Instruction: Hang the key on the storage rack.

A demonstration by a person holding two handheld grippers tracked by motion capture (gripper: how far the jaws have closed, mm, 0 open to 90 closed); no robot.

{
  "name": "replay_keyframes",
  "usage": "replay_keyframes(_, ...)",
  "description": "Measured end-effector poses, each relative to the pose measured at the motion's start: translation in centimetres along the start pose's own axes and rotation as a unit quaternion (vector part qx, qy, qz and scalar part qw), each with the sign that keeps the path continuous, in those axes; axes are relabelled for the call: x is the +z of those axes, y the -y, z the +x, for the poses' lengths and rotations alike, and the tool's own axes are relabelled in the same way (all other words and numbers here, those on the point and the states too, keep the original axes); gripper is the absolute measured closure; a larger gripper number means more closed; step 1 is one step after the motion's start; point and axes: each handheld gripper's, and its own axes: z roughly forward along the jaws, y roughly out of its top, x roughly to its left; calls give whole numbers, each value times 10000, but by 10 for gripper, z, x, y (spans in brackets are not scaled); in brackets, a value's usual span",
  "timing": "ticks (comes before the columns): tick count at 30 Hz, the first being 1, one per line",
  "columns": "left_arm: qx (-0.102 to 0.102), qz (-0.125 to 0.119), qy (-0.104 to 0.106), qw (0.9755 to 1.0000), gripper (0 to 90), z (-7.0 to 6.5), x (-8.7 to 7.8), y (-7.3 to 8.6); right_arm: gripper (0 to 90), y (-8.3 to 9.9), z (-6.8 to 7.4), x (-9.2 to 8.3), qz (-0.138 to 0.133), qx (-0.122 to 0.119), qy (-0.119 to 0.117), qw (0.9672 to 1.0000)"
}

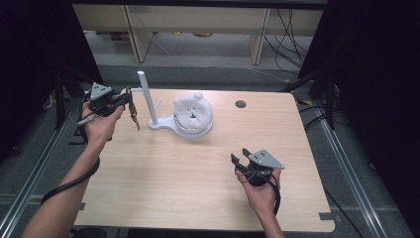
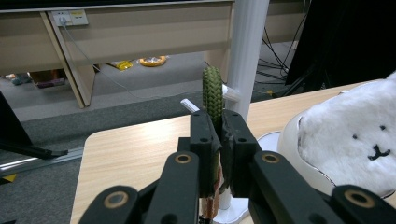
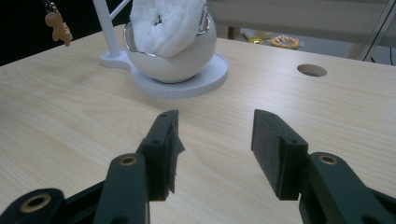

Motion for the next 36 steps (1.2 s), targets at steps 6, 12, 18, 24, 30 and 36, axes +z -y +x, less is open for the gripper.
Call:
replay_keyframes(6, 61, 10, -6, 10000, 836, -3, 2, 0, 522, 1, 1, 1, 18, 64, -87, 9999)
replay_keyframes(12, 154, 11, -53, 9999, 835, -5, 4, 0, 521, 1, 0, 2, 57, -31, -44, 10000)
replay_keyframes(18, 217, 28, -81, 9997, 834, -8, 5, -1, 519, 2, 1, 3, 51, 40, -63, 10000)
replay_keyframes(24, 264, 54, -75, 9996, 833, -10, 7, -1, 517, 2, 1, 3, 24, 93, -113, 9999)
replay_keyframes(30, 265, 74, -51, 9996, 832, -11, 9, 0, 515, 2, 1, 3, 31, 65, -72, 9999)
replay_keyframes(36, 268, 95, -38, 9996, 832, -12, 12, 1, 515, 3, 1, 2, 79, 85, -46, 9999)
